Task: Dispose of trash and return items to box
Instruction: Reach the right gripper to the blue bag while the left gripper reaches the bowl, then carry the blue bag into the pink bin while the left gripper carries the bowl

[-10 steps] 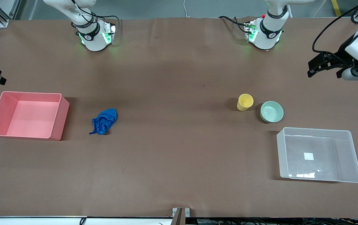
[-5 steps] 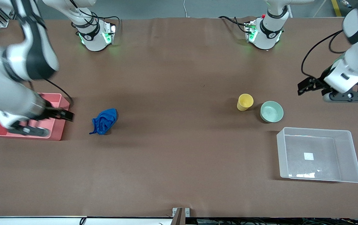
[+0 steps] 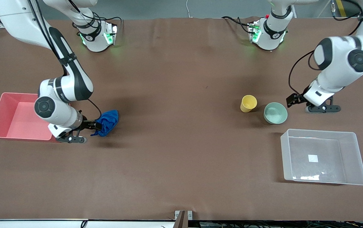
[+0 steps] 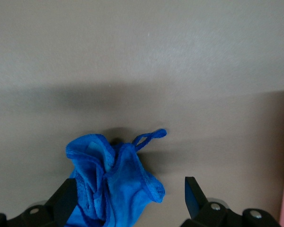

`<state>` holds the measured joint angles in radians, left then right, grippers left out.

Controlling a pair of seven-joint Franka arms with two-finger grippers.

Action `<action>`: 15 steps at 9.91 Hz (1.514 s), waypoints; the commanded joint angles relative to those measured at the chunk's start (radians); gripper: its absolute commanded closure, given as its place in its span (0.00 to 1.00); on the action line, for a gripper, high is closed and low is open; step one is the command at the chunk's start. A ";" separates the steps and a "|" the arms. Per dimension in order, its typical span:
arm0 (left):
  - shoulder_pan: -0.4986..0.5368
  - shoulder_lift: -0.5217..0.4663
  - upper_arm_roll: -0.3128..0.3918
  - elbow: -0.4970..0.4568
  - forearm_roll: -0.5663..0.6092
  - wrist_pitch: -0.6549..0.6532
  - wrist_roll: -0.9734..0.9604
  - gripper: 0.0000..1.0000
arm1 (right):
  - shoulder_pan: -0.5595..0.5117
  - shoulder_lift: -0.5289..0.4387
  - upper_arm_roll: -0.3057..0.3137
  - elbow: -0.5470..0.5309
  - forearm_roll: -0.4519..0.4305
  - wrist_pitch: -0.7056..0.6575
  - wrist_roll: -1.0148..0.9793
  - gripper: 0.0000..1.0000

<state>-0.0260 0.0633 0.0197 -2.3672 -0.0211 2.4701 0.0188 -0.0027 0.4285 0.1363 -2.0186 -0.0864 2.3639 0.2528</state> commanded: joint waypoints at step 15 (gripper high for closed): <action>0.009 -0.035 0.000 -0.045 0.009 -0.084 0.056 0.99 | -0.048 -0.140 -0.099 0.234 -0.009 -0.418 -0.181 0.99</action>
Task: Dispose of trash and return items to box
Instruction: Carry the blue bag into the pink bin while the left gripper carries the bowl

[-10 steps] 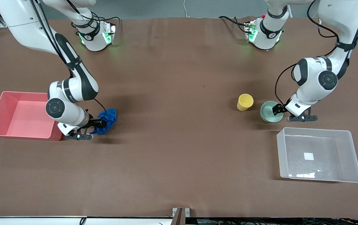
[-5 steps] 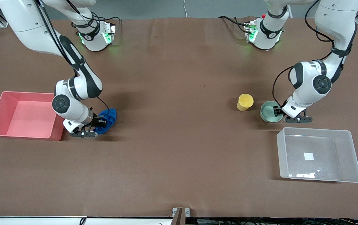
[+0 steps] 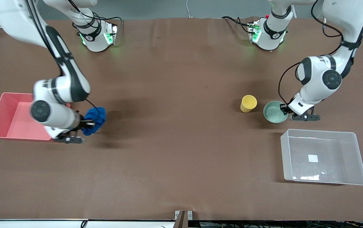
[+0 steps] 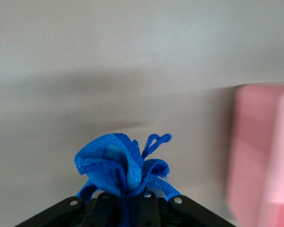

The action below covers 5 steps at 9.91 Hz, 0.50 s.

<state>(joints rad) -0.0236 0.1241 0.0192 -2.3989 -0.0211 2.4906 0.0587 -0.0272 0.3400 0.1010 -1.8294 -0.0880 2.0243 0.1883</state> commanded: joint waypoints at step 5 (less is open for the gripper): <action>0.016 0.157 0.068 0.477 -0.035 -0.257 0.116 0.99 | -0.052 -0.024 -0.391 -0.063 -0.007 0.171 -0.620 0.99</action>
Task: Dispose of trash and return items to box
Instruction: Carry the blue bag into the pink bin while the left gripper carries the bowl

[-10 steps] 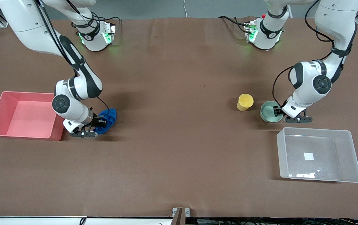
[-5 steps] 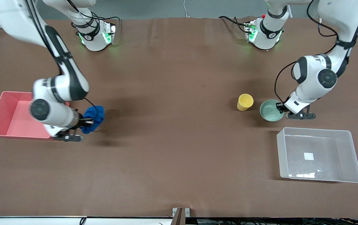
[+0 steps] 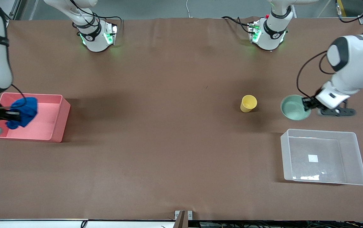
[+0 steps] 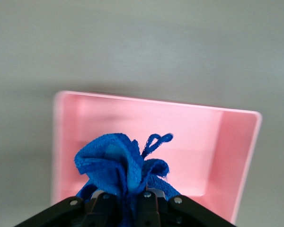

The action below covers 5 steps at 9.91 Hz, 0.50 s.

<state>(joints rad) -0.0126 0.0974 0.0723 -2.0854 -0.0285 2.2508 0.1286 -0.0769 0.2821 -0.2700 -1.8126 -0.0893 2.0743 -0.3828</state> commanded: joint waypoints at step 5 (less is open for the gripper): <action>0.009 0.565 0.124 0.597 -0.165 -0.106 0.218 0.99 | -0.001 0.166 -0.018 -0.214 0.065 0.332 -0.054 0.40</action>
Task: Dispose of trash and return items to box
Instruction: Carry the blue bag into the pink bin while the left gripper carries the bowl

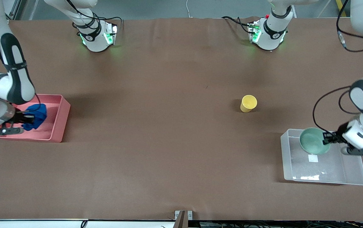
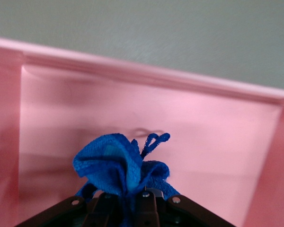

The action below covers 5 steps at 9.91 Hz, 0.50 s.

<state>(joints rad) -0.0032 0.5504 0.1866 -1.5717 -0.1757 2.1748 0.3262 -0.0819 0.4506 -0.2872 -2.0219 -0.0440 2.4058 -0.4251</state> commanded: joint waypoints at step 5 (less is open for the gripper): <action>0.011 0.221 0.016 0.093 -0.022 0.026 0.050 0.94 | 0.017 -0.116 0.002 0.081 0.021 -0.200 0.023 0.00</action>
<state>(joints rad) 0.0078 0.7222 0.1971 -1.5025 -0.1770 2.1817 0.3495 -0.0742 0.4343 -0.2865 -1.9708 -0.0381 2.3228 -0.4185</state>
